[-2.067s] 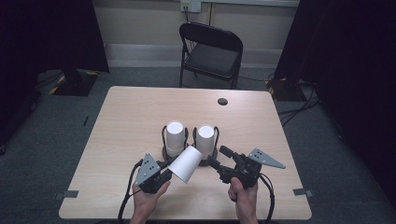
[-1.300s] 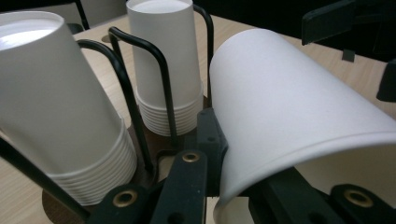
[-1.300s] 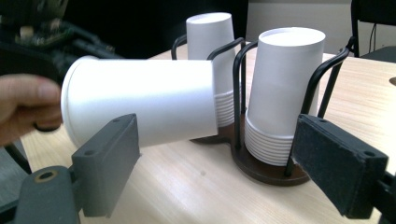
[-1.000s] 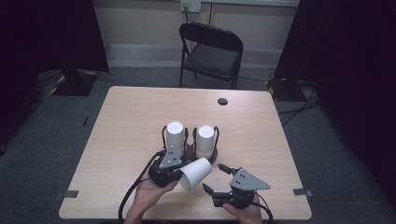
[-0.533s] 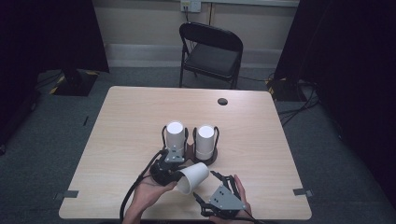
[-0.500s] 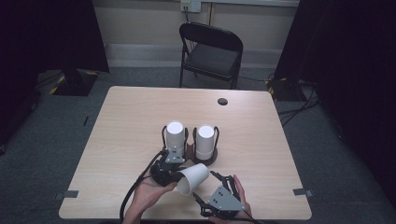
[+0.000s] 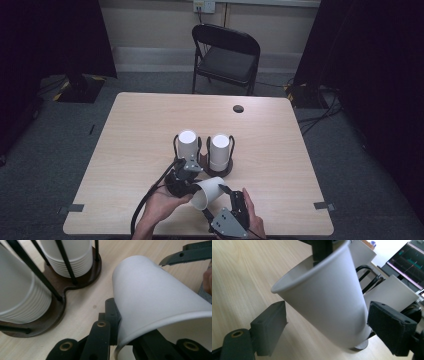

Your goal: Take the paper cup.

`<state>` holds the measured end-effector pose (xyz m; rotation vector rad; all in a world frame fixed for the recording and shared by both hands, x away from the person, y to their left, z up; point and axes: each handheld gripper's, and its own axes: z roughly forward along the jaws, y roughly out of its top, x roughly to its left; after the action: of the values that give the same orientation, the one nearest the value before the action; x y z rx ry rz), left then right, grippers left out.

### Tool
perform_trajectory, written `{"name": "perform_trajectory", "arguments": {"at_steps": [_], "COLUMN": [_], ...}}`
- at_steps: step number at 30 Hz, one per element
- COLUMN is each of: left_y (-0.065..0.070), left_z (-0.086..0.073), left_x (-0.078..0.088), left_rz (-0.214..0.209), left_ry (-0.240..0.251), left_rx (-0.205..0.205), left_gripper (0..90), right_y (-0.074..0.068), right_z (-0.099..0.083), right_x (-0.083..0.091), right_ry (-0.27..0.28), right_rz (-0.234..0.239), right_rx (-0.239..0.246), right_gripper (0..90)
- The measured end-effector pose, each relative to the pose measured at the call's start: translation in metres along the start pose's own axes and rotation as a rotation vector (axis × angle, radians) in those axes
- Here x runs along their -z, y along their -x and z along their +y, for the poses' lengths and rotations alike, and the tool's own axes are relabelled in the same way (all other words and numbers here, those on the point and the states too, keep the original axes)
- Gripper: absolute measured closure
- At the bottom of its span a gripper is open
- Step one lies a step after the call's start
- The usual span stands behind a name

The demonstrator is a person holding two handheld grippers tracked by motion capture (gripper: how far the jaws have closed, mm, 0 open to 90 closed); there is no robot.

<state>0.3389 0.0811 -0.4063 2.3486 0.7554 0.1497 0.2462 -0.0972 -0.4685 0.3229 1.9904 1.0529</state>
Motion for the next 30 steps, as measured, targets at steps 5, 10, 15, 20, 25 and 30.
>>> {"name": "perform_trajectory", "arguments": {"at_steps": [5, 10, 15, 20, 25, 30], "left_y": [0.0, 0.004, 0.005, 0.004, 0.001, 0.002], "left_z": [0.004, 0.01, 0.012, 0.013, 0.014, 0.015], "left_x": [-0.003, -0.006, -0.007, -0.009, -0.008, -0.009], "left_rz": [-0.02, -0.038, -0.073, -0.074, -0.114, -0.107], "left_ry": [-0.034, -0.048, -0.049, -0.044, -0.028, -0.025], "left_rx": [0.02, 0.014, 0.019, 0.034, 0.051, 0.075], "left_gripper": [86.5, 86.6, 86.5, 86.3, 86.1, 85.8], "right_y": [-0.002, -0.005, -0.004, -0.007, -0.01, -0.013], "right_z": [0.0, 0.002, 0.003, 0.004, 0.008, 0.013], "right_x": [-0.005, -0.011, -0.015, -0.023, -0.02, -0.019], "right_ry": [-0.004, -0.004, 0.009, 0.008, 0.021, 0.044], "right_rz": [-0.013, -0.034, -0.054, -0.091, -0.127, -0.14], "right_rx": [0.053, 0.079, 0.106, 0.132, 0.163, 0.192], "right_gripper": [14.0, 13.8, 15.0, 16.3, 18.1, 19.8]}}
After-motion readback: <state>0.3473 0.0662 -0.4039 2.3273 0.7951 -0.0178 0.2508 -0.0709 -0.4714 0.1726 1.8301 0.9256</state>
